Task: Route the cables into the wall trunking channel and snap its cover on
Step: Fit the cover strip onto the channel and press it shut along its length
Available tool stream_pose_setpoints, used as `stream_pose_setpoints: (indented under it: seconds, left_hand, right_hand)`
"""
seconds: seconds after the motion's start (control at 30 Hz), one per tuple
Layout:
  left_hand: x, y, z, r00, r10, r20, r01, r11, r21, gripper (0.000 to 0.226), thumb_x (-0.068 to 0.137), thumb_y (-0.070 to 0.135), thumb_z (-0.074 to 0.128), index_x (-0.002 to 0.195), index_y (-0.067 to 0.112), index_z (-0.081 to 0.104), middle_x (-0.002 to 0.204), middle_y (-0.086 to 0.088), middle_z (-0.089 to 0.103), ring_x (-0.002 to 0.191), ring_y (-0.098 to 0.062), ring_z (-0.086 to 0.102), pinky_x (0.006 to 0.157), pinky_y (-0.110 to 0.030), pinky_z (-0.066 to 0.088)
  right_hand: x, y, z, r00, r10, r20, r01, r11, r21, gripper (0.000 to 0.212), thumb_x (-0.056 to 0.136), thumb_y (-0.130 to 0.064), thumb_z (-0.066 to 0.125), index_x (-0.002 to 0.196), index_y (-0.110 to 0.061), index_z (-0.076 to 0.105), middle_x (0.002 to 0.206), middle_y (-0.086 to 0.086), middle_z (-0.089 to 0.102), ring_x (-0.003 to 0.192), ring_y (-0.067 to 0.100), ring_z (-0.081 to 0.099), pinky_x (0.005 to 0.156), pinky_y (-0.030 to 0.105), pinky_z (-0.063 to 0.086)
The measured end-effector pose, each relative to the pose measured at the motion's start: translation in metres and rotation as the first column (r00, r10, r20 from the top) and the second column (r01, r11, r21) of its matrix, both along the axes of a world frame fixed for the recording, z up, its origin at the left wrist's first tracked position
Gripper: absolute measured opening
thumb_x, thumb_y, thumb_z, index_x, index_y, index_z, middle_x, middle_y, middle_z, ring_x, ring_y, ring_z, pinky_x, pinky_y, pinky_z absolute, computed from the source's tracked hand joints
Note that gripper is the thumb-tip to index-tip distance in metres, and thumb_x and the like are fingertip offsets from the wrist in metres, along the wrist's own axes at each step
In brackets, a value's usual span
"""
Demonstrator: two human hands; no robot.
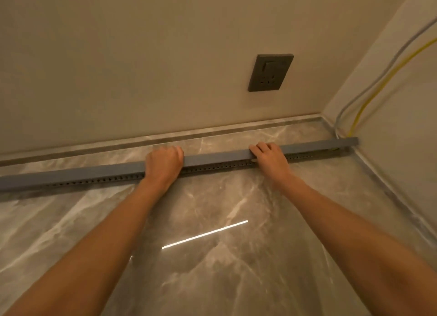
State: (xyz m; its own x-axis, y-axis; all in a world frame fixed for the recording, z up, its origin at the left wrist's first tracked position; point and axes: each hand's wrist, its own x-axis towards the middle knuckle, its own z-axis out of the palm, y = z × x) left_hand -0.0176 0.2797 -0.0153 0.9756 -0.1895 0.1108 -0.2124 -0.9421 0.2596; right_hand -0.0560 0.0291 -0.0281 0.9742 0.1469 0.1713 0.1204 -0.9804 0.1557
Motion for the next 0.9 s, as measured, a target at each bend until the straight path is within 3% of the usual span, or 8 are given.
stream_pose_setpoints:
  seconds: [0.13, 0.23, 0.4, 0.53, 0.6, 0.7, 0.8, 0.9]
  left_hand:
    - [0.002, -0.043, -0.004, 0.994, -0.108, -0.024, 0.109, 0.994, 0.019, 0.027, 0.092, 0.006, 0.044, 0.071, 0.007, 0.060, 0.086, -0.025, 0.070, 0.080, -0.038, 0.066, 0.071, -0.041, 0.051]
    - [0.004, -0.076, -0.007, 0.987, -0.162, 0.012, 0.162, 0.987, 0.013, 0.024, 0.086, 0.001, 0.052, 0.065, -0.001, 0.064, 0.073, -0.027, 0.070, 0.066, -0.038, 0.066, 0.062, -0.039, 0.051]
    - [0.010, -0.129, -0.005, 0.980, -0.193, -0.043, 0.197, 0.972, 0.124, 0.023, 0.092, 0.008, 0.041, 0.091, -0.001, 0.062, 0.096, -0.022, 0.070, 0.089, -0.037, 0.063, 0.070, -0.039, 0.044]
    - [0.006, -0.168, -0.005, 0.981, -0.194, -0.033, 0.196, 0.958, 0.208, 0.025, 0.098, 0.013, 0.039, 0.096, 0.003, 0.062, 0.097, -0.021, 0.071, 0.092, -0.039, 0.065, 0.076, -0.039, 0.050]
    - [0.000, -0.191, 0.002, 0.978, -0.210, 0.003, 0.206, 0.959, 0.196, 0.014, 0.090, 0.010, 0.055, 0.083, 0.002, 0.064, 0.080, -0.021, 0.072, 0.074, -0.038, 0.068, 0.065, -0.037, 0.053]
    - [-0.009, -0.232, 0.006, 0.961, -0.265, -0.075, 0.275, 0.923, 0.270, 0.005, 0.084, 0.007, 0.058, 0.084, 0.004, 0.062, 0.081, -0.019, 0.069, 0.073, -0.035, 0.066, 0.065, -0.035, 0.052]
    - [-0.016, -0.270, -0.001, 0.951, -0.300, -0.070, 0.307, 0.903, 0.302, 0.013, 0.066, 0.015, 0.073, 0.059, 0.011, 0.063, 0.056, -0.010, 0.065, 0.049, -0.028, 0.062, 0.046, -0.027, 0.049]
    - [-0.012, -0.295, -0.027, 0.951, -0.308, -0.013, 0.295, 0.899, 0.324, 0.030, 0.075, 0.022, 0.040, 0.057, 0.016, 0.063, 0.054, -0.004, 0.063, 0.047, -0.022, 0.060, 0.044, -0.024, 0.048]
  right_hand:
    - [0.005, -0.008, -0.007, 0.988, 0.139, -0.074, -0.131, 0.986, 0.103, 0.031, 0.067, -0.009, 0.079, 0.094, -0.001, 0.067, 0.081, 0.017, 0.069, 0.066, 0.037, 0.065, 0.062, 0.038, 0.057]
    - [0.010, -0.014, -0.010, 0.978, 0.173, -0.113, -0.156, 0.976, 0.150, 0.029, 0.076, -0.009, 0.071, 0.101, 0.002, 0.064, 0.090, 0.021, 0.069, 0.077, 0.039, 0.065, 0.072, 0.042, 0.056]
    - [0.011, -0.033, -0.006, 0.955, 0.158, -0.251, -0.109, 0.974, 0.197, 0.044, 0.090, -0.022, 0.057, 0.128, -0.004, 0.047, 0.124, 0.017, 0.056, 0.113, 0.032, 0.051, 0.098, 0.039, 0.039]
    - [0.006, -0.080, -0.006, 0.948, 0.132, -0.291, -0.072, 0.976, 0.207, 0.051, 0.090, -0.026, 0.057, 0.134, -0.005, 0.042, 0.132, 0.016, 0.052, 0.120, 0.031, 0.048, 0.105, 0.036, 0.035]
    - [0.002, -0.108, -0.003, 0.953, 0.143, -0.266, -0.092, 0.976, 0.196, 0.056, 0.085, -0.025, 0.064, 0.132, -0.003, 0.043, 0.128, 0.018, 0.055, 0.115, 0.034, 0.054, 0.101, 0.039, 0.041]
    - [-0.002, -0.156, -0.005, 0.974, 0.177, -0.145, -0.169, 0.984, 0.062, 0.055, 0.056, -0.024, 0.086, 0.102, -0.002, 0.064, 0.089, 0.015, 0.071, 0.072, 0.031, 0.071, 0.065, 0.031, 0.059]
    - [-0.011, -0.185, -0.006, 0.985, 0.168, -0.048, -0.166, 0.986, 0.027, 0.030, 0.063, -0.020, 0.059, 0.090, -0.009, 0.065, 0.076, 0.006, 0.071, 0.062, 0.023, 0.070, 0.056, 0.023, 0.057]
    - [-0.016, -0.205, -0.008, 0.980, 0.194, -0.035, -0.193, 0.980, 0.045, 0.033, 0.063, -0.015, 0.052, 0.092, -0.009, 0.067, 0.078, 0.005, 0.073, 0.066, 0.020, 0.071, 0.060, 0.021, 0.057]
